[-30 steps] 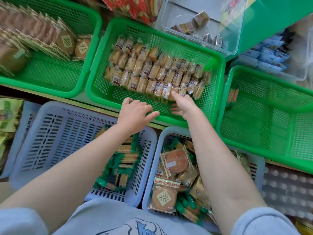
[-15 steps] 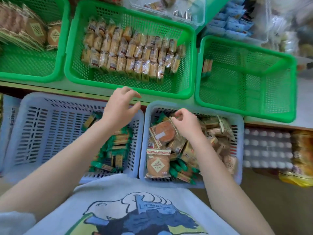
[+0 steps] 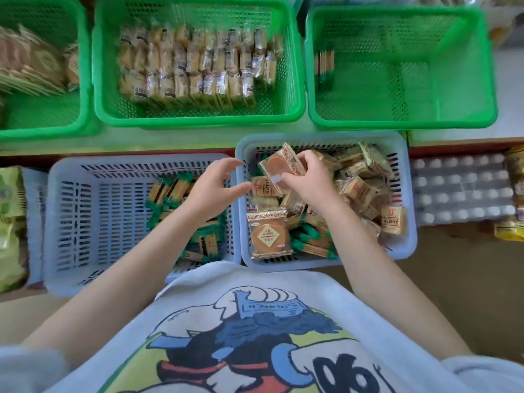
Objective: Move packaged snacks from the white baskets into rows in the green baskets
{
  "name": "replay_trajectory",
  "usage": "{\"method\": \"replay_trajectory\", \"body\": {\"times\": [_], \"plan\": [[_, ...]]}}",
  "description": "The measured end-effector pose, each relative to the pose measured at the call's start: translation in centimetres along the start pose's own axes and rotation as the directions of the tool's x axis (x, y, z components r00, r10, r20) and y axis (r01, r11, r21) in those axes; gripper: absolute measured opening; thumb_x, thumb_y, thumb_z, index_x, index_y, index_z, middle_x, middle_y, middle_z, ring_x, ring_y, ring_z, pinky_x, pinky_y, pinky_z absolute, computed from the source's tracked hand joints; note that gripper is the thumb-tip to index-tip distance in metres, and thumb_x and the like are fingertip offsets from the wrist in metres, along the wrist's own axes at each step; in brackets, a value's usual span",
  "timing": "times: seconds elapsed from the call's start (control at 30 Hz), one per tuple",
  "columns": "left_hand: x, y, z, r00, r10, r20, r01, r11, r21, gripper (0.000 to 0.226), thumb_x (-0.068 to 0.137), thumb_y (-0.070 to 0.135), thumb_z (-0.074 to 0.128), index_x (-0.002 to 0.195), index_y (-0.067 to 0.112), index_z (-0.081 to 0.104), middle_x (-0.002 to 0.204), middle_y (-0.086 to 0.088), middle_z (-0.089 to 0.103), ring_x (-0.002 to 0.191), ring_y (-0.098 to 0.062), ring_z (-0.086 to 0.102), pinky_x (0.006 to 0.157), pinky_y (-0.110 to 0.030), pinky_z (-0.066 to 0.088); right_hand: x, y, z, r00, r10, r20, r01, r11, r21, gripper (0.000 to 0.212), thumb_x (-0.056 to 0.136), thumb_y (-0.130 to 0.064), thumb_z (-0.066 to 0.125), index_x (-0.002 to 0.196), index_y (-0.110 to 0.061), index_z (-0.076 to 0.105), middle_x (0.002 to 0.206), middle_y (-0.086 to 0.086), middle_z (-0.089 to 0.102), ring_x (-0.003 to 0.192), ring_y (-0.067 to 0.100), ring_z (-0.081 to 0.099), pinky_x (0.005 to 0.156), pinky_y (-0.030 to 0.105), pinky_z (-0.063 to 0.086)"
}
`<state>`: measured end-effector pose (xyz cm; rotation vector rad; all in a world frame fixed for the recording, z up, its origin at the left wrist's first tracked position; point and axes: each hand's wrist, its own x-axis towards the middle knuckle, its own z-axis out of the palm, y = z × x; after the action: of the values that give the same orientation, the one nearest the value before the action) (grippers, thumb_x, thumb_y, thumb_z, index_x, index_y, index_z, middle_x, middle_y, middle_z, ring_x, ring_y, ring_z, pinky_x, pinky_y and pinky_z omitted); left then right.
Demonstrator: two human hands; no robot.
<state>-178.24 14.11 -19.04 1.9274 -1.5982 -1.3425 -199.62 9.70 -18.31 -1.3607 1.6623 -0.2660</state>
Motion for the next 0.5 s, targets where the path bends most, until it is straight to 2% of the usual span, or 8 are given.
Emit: {"method": "replay_trajectory", "body": {"times": [0.07, 0.1, 0.17, 0.23, 0.3, 0.37, 0.47, 0.5], "plan": [[-0.2, 0.6, 0.1, 0.999, 0.003, 0.043, 0.002, 0.993, -0.119, 0.062, 0.088, 0.047, 0.071, 0.143, 0.035, 0.045, 0.135, 0.019, 0.050, 0.119, -0.004, 0.051, 0.097, -0.029, 0.042, -1.3, -0.4, -1.0, 0.993, -0.033, 0.113, 0.019, 0.993, 0.120, 0.026, 0.083, -0.028, 0.076, 0.105, -0.021, 0.065, 0.097, 0.001, 0.074, 0.089, 0.024, 0.072, 0.082, 0.047, 0.060], [-0.2, 0.8, 0.2, 0.995, -0.013, 0.102, 0.036, 0.972, -0.233, 0.060, 0.086, 0.046, 0.074, 0.140, 0.035, 0.050, 0.134, 0.018, 0.056, 0.117, -0.005, 0.057, 0.098, -0.031, 0.046, -2.0, -0.6, -1.1, 0.983, -0.044, 0.176, 0.016, 0.988, 0.155, 0.024, 0.083, -0.027, 0.077, 0.105, -0.022, 0.068, 0.096, 0.002, 0.076, 0.088, 0.023, 0.073, 0.083, 0.044, 0.060], [-0.4, 0.8, 0.8, 0.971, -0.039, 0.234, 0.143, 0.884, -0.446, 0.049, 0.081, 0.038, 0.078, 0.126, 0.024, 0.065, 0.118, 0.005, 0.073, 0.105, -0.018, 0.070, 0.098, -0.040, 0.054, -3.0, -0.7, -0.5, 0.972, -0.050, 0.230, 0.005, 0.981, 0.193, 0.023, 0.089, -0.029, 0.075, 0.108, -0.018, 0.071, 0.098, 0.003, 0.076, 0.089, 0.021, 0.073, 0.079, 0.037, 0.059], [-0.7, 0.3, 1.5, 0.954, -0.082, 0.288, 0.230, 0.816, -0.530, 0.041, 0.076, 0.033, 0.080, 0.112, 0.016, 0.071, 0.104, -0.007, 0.077, 0.096, -0.029, 0.073, 0.092, -0.044, 0.058, -3.4, -0.2, 0.8, 0.987, 0.017, 0.158, -0.058, 0.965, 0.254, 0.027, 0.095, -0.040, 0.065, 0.110, -0.018, 0.068, 0.102, 0.001, 0.073, 0.092, 0.020, 0.071, 0.080, 0.037, 0.058], [-0.8, -1.2, 2.2, 0.947, -0.170, 0.273, 0.300, 0.773, -0.559, 0.030, 0.082, 0.027, 0.079, 0.108, 0.015, 0.070, 0.103, -0.008, 0.077, 0.096, -0.028, 0.074, 0.090, -0.046, 0.059, -3.5, 0.9, 2.1, 0.990, 0.128, 0.064, -0.141, 0.950, 0.280, 0.028, 0.099, -0.043, 0.056, 0.107, -0.017, 0.064, 0.100, 0.001, 0.070, 0.091, 0.020, 0.069, 0.082, 0.039, 0.058], [-1.2, -3.4, 2.5, 0.924, -0.272, 0.268, 0.380, 0.723, -0.577, 0.021, 0.089, 0.024, 0.075, 0.108, 0.017, 0.068, 0.104, -0.007, 0.076, 0.100, -0.028, 0.073, 0.093, -0.048, 0.057, -3.6, 2.3, 3.1, 0.978, 0.208, 0.021, -0.209, 0.971, 0.115, 0.024, 0.100, -0.037, 0.054, 0.105, -0.014, 0.060, 0.099, 0.002, 0.066, 0.089, 0.021, 0.065, 0.079, 0.037, 0.054], [-2.0, -6.4, 2.5, 0.889, -0.362, 0.280, 0.457, 0.674, -0.581, 0.021, 0.091, 0.024, 0.072, 0.110, 0.017, 0.065, 0.108, -0.007, 0.075, 0.105, -0.028, 0.071, 0.094, -0.047, 0.056, -4.4, 3.9, 4.7, 0.944, 0.315, 0.097, -0.291, 0.936, -0.200, 0.024, 0.099, -0.031, 0.058, 0.105, -0.008, 0.052, 0.095, 0.005, 0.055, 0.084, 0.022, 0.053, 0.073, 0.036, 0.044], [-2.3, -7.0, 2.5, 0.885, -0.371, 0.283, 0.466, 0.669, -0.579, 0.020, 0.092, 0.023, 0.072, 0.110, 0.018, 0.065, 0.109, -0.007, 0.074, 0.105, -0.027, 0.071, 0.094, -0.046, 0.056, -4.8, 4.1, 5.2, 0.937, 0.332, 0.111, -0.301, 0.926, -0.227, 0.025, 0.099, -0.030, 0.060, 0.110, -0.009, 0.051, 0.094, 0.004, 0.053, 0.082, 0.021, 0.052, 0.073, 0.036, 0.045]]}}
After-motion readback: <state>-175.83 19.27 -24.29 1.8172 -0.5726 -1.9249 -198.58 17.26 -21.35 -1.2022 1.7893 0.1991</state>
